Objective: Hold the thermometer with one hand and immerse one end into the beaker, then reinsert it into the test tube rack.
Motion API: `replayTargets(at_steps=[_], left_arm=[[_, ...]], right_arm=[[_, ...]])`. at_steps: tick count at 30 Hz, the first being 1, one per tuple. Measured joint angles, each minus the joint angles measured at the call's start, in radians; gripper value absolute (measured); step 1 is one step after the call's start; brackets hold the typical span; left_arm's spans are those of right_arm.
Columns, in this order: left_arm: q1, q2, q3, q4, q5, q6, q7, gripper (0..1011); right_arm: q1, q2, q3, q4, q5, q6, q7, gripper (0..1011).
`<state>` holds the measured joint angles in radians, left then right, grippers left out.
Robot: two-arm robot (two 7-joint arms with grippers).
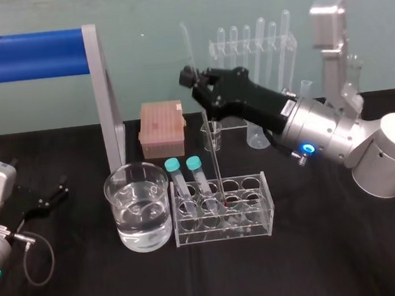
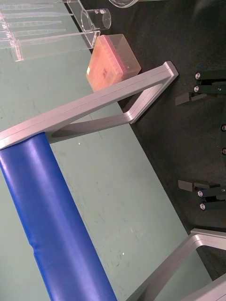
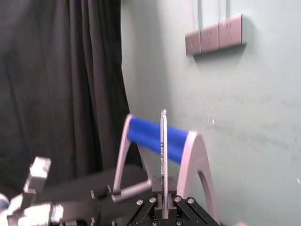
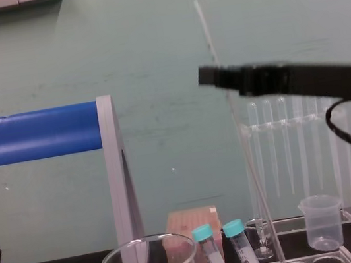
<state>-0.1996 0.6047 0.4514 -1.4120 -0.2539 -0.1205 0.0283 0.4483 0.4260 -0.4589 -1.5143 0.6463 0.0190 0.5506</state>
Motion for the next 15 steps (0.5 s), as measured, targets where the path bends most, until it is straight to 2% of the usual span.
replayTargets(at_steps=[7, 15], left_arm=[[0.0, 0.0, 0.0, 0.0, 0.0, 0.0, 0.0, 1008], [0.0, 0.0, 0.0, 0.0, 0.0, 0.0, 0.0, 1008]], right_arm=[[0.009, 0.0, 0.039, -0.058, 0.047, -0.047, 0.02, 53], [0.098, 0.02, 0.064, -0.113, 0.1, -0.016, 0.033, 53]])
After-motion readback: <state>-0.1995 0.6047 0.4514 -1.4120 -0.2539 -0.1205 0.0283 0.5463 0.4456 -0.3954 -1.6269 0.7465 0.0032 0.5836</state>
